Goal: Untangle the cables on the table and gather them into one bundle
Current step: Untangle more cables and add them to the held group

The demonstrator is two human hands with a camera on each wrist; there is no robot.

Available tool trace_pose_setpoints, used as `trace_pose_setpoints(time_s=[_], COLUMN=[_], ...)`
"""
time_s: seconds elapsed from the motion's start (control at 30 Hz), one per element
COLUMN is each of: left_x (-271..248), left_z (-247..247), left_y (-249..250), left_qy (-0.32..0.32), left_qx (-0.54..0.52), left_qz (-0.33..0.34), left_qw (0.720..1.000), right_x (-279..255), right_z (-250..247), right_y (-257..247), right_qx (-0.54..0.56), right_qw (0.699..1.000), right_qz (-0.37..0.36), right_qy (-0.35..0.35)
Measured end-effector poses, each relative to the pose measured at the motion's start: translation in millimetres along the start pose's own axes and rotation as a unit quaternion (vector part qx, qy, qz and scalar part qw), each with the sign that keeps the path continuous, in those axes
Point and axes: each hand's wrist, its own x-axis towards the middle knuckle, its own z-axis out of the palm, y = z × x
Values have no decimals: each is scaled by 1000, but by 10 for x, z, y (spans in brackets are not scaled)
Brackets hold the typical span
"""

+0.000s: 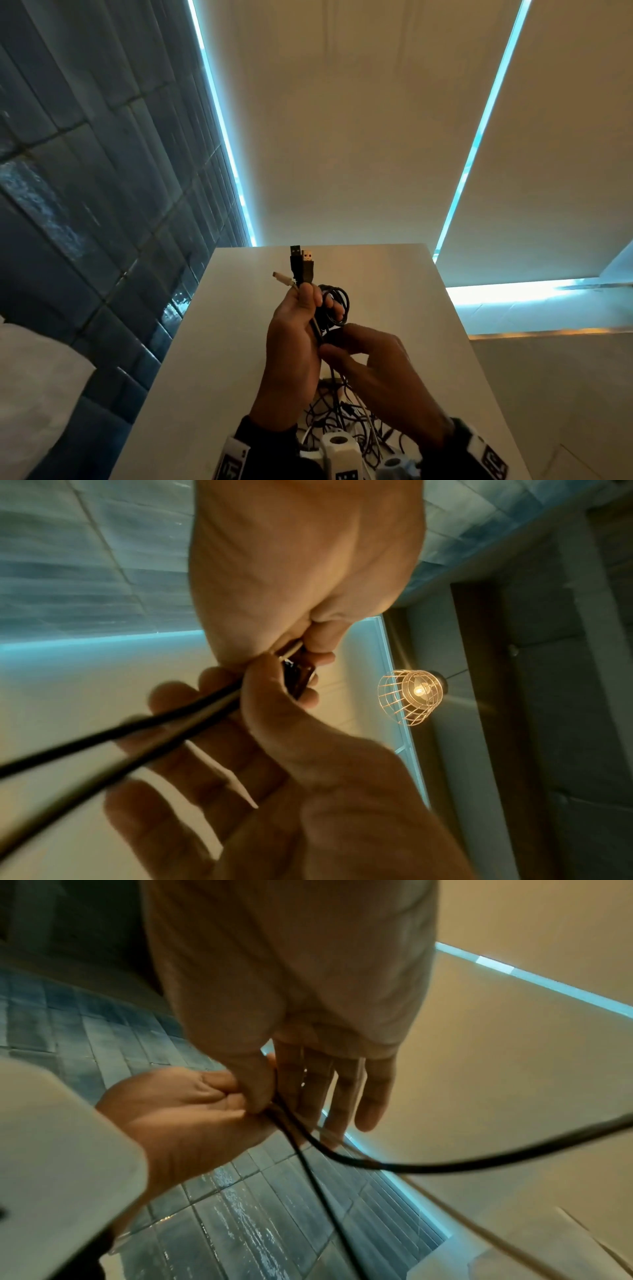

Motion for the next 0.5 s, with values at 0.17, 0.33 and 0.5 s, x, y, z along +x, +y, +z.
trace_pose_setpoints(time_s=[0.17, 0.33, 0.5], left_x=[23, 37, -12], left_z=[-111, -125, -32], left_y=[-47, -7, -16], left_qy=[43, 33, 4], left_qx=[112, 77, 49], left_qz=[47, 33, 3], left_qw=[992, 996, 999], right_x=[-7, 18, 21], right_z=[-71, -122, 39], right_y=[60, 54, 9], right_qx=[-2, 1, 61], right_qw=[998, 999, 997], right_qz=[3, 30, 13], right_qy=[64, 13, 47])
